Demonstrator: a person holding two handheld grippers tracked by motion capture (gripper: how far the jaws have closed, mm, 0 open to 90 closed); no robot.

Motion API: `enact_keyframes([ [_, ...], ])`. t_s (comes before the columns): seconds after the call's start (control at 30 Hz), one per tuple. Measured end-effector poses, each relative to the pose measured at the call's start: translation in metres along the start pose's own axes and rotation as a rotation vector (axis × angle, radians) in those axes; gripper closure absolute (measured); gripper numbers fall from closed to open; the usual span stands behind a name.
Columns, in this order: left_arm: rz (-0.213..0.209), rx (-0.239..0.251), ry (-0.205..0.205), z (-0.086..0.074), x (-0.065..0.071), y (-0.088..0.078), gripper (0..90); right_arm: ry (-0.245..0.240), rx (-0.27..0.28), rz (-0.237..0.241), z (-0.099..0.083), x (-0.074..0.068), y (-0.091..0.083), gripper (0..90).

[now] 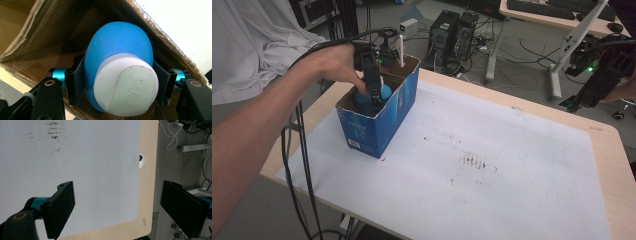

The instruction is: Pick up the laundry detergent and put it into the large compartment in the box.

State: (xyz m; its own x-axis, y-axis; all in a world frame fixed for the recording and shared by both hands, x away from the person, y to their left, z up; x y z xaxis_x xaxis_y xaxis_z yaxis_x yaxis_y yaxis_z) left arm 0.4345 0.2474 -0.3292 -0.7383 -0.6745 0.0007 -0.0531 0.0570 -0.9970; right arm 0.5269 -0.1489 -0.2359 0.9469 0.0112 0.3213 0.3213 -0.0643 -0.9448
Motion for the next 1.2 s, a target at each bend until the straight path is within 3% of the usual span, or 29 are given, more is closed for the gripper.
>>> enact_keyframes([
  [0.23,0.011,-0.001,0.036,0.0008,0.0022,0.0011,37.0,-0.001,0.002,-0.002,-0.0005,0.0004,-0.0007,11.9],
  [0.83,0.031,-0.008,0.050,0.0026,0.0026,0.0028,35.1,0.000,0.003,0.001,0.0014,0.0008,0.0009,11.9],
  [1.2,0.011,-0.001,0.044,0.0035,0.0007,0.0025,30.8,0.000,0.001,0.008,0.0012,0.0012,0.0027,11.9],
])
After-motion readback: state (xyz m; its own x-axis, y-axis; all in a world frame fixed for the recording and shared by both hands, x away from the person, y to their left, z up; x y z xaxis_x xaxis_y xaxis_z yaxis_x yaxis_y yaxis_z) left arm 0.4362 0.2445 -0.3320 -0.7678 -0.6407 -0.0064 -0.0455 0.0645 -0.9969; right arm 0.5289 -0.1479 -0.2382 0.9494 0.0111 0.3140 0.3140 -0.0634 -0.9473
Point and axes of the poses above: each handheld gripper's, and its own axes: y roughly forward along the jaws, z roughly out of its top, x roughly to its right, the point moved 6 cm from there along y, roughly forward along the jaws, and after that the axes turned 10 degrees about -x, right-handed, at the moved point
